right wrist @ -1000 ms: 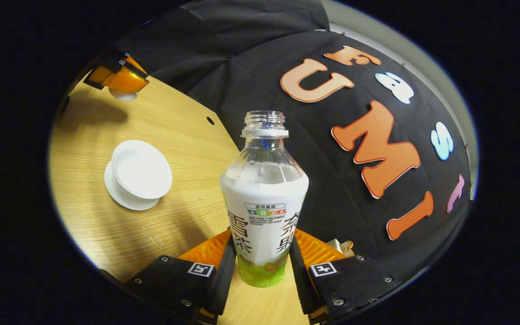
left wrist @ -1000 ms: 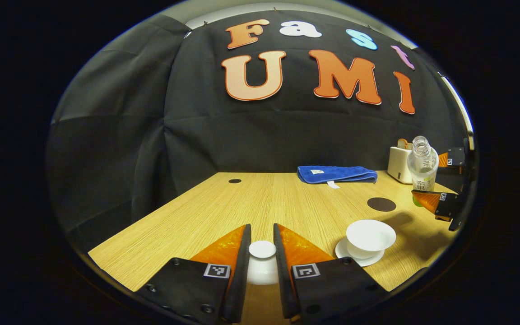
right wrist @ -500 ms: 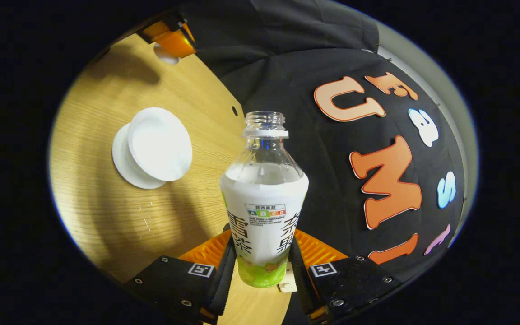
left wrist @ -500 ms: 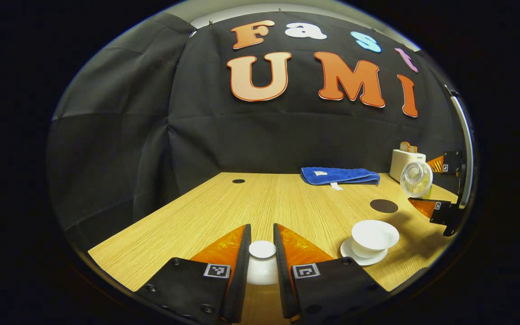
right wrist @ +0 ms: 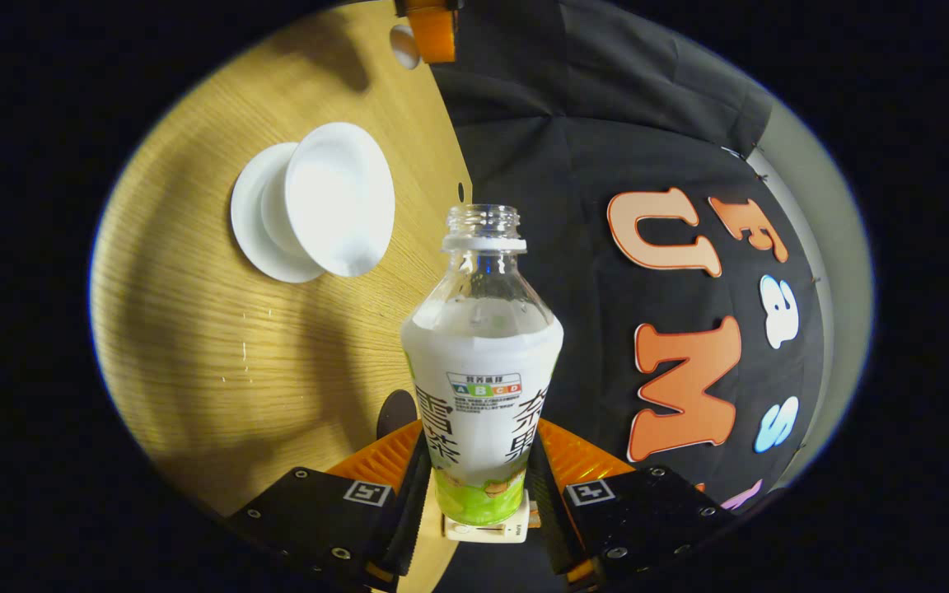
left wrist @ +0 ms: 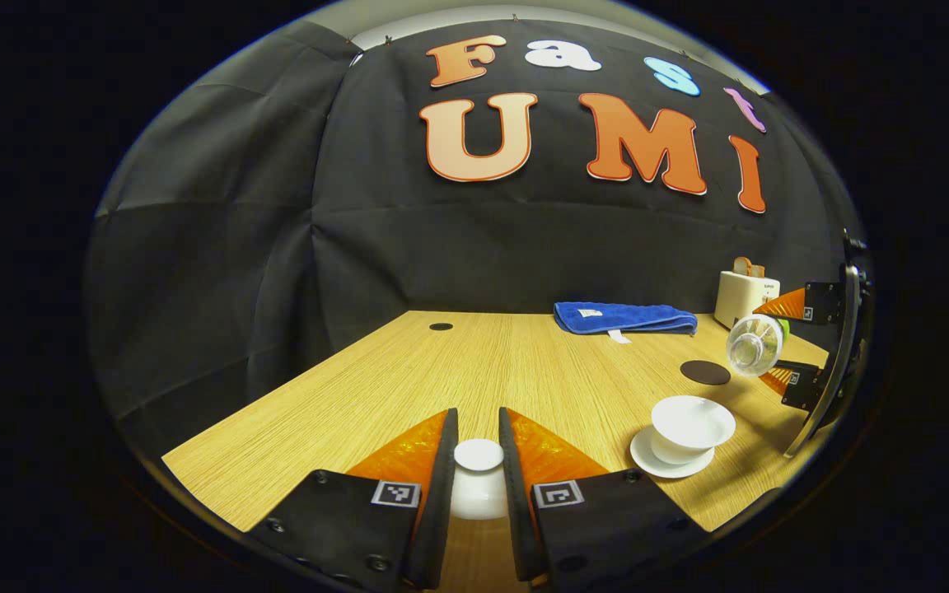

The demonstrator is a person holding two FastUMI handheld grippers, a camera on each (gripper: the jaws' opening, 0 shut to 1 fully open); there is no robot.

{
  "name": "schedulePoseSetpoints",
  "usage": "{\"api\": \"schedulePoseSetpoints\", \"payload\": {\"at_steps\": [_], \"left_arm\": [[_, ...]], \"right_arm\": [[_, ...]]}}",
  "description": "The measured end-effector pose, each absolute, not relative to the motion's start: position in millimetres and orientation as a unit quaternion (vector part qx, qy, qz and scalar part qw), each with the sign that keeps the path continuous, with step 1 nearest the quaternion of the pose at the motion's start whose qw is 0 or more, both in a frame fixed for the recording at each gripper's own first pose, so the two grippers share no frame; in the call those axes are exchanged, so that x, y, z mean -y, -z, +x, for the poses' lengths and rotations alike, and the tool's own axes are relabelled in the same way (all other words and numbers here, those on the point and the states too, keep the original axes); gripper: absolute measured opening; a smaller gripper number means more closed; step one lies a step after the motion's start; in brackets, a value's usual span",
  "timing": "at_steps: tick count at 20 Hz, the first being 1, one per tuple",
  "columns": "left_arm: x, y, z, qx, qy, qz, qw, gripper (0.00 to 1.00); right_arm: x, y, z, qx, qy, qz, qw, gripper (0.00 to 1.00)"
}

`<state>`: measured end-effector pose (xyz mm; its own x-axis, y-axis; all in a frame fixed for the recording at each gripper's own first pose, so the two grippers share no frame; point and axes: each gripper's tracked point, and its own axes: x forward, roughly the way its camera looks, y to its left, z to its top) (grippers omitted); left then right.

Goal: Open the teacup lid with one hand, grasp the water bottle and pour water into the teacup with the other hand; after pouring, place the water bottle on the coaster and then close the teacup lid.

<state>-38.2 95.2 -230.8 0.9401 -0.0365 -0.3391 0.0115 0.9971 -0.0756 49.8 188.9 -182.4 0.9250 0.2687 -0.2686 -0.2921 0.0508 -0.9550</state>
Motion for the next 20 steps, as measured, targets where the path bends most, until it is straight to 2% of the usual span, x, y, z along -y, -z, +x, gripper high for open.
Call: {"api": "schedulePoseSetpoints", "payload": {"at_steps": [7, 8, 9, 20], "left_arm": [[-102, 234, -38, -0.175, 0.007, -0.035, 0.984, 0.36], [-102, 234, -39, -0.175, 0.007, -0.036, 0.984, 0.36], [-102, 235, -39, -0.176, 0.006, -0.037, 0.984, 0.36], [-107, 235, -41, -0.178, 0.005, -0.031, 0.984, 0.36]], "right_arm": [[-194, 172, 56, 0.039, -0.175, -0.706, 0.685, 0.63], [-195, 172, 57, 0.045, -0.175, -0.709, 0.682, 0.60], [-194, 173, 60, 0.045, -0.177, -0.711, 0.679, 0.63], [-199, 149, 71, 0.093, -0.154, -0.741, 0.647, 0.62]]}}
